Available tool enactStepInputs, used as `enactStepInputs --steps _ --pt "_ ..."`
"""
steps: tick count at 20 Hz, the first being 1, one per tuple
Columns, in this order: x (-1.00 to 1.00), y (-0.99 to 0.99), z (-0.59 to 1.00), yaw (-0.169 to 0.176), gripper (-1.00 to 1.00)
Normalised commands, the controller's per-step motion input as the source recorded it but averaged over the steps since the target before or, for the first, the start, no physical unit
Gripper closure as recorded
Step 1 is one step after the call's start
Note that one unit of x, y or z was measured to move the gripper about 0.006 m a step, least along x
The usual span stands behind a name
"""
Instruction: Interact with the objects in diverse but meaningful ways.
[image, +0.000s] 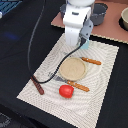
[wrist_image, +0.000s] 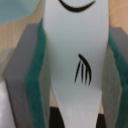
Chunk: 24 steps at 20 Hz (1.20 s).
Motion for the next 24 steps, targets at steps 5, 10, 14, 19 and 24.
enactStepInputs --steps 5,10,14,19,24 --pt "-0.59 0.42 -0.02 0.107 1.00" --pt "-0.45 0.37 -0.05 0.106 1.00" --pt "-0.06 0.21 -0.06 0.084 1.00" --pt "0.00 0.09 -0.16 0.078 1.00" --pt "-0.01 -0.03 -0.33 0.067 1.00"
